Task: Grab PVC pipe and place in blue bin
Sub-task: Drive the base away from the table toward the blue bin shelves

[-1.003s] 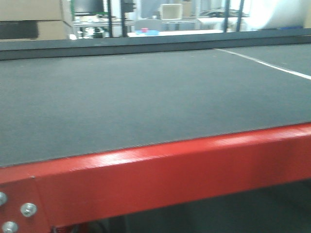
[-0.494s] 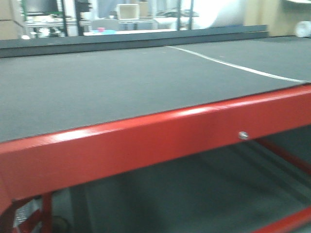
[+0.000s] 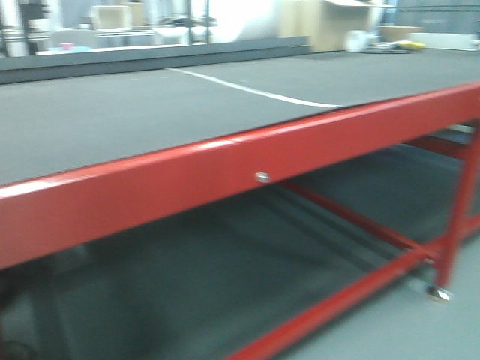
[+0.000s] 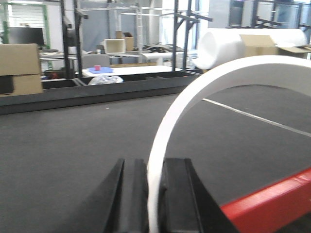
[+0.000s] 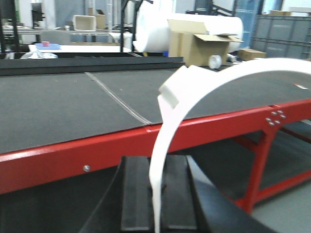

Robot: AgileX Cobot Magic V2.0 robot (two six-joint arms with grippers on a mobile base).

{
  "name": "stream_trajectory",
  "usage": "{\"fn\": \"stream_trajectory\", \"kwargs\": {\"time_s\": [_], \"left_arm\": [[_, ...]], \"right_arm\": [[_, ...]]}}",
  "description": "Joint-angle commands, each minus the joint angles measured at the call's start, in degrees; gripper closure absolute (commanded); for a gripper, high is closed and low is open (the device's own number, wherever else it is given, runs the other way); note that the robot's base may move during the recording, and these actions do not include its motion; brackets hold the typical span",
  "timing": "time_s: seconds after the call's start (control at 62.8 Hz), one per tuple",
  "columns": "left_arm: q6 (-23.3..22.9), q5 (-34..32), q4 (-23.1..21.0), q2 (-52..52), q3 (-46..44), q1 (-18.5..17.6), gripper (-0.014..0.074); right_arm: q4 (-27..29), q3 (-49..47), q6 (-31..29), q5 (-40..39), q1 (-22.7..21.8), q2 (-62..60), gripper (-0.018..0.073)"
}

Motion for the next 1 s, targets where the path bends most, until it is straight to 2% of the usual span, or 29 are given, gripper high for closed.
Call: {"fn": "stream_trajectory", "kwargs": {"time_s": [0.0, 0.987], "left_arm": [[0.04, -1.56, 0.04, -0.23, 0.08, 0.03, 0.0707], [0.04, -1.56, 0.04, -0.23, 0.08, 0.03, 0.0707]], "right_arm": [[-0.03, 0.12, -0.13, -1.83, -0.06, -0.14, 0.0727], [-0.03, 0.12, -0.13, -1.83, -0.06, -0.14, 0.0727]]}}
